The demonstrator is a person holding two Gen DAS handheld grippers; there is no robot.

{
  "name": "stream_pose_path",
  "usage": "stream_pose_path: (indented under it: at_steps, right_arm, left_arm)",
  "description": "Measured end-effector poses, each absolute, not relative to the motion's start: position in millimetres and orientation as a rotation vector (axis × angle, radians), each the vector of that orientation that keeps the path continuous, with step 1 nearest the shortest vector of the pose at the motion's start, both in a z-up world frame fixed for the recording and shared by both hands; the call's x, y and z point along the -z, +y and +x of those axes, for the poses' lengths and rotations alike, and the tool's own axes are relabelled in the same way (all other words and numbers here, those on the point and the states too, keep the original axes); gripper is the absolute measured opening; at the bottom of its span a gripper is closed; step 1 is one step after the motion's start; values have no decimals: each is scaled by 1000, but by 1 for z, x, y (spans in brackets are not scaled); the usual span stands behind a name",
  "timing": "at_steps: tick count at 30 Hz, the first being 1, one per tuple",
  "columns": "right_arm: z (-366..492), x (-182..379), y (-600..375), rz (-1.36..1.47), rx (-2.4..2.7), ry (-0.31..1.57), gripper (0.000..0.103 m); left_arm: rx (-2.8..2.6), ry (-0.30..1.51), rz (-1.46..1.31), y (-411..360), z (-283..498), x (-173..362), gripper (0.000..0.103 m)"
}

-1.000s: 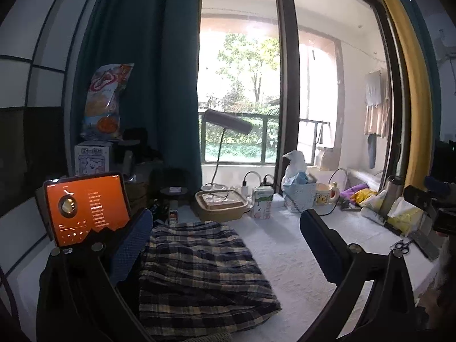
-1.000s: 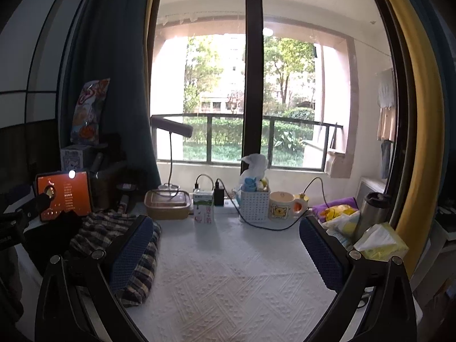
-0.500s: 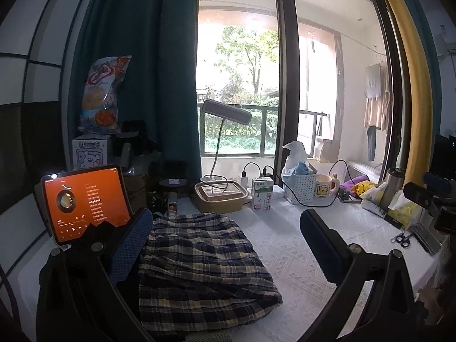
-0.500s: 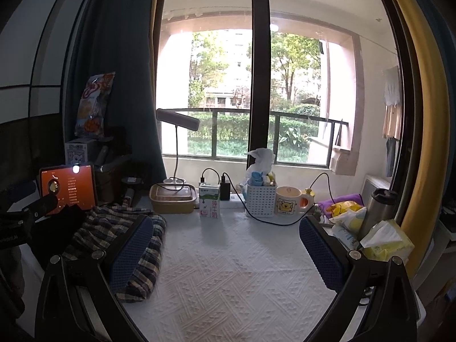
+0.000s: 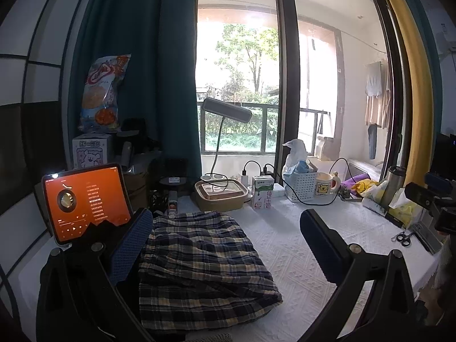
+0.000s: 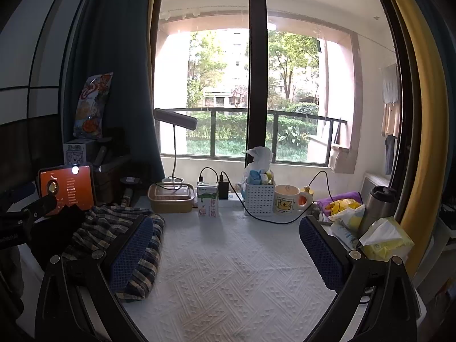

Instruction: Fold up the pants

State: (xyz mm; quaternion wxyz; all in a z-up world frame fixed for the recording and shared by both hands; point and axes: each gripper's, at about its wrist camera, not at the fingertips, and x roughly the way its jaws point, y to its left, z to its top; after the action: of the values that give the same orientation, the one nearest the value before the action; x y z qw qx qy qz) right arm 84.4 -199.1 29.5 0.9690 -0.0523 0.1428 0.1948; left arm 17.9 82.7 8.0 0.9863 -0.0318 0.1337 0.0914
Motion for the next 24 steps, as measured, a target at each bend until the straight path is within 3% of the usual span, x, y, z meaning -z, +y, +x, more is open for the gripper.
stream_pose_path:
  at_steps: [24]
  right_arm:
    - [80, -30, -196, -110, -377, 283, 103]
  left_arm:
    - [-178, 265, -48, 79, 17, -11, 102]
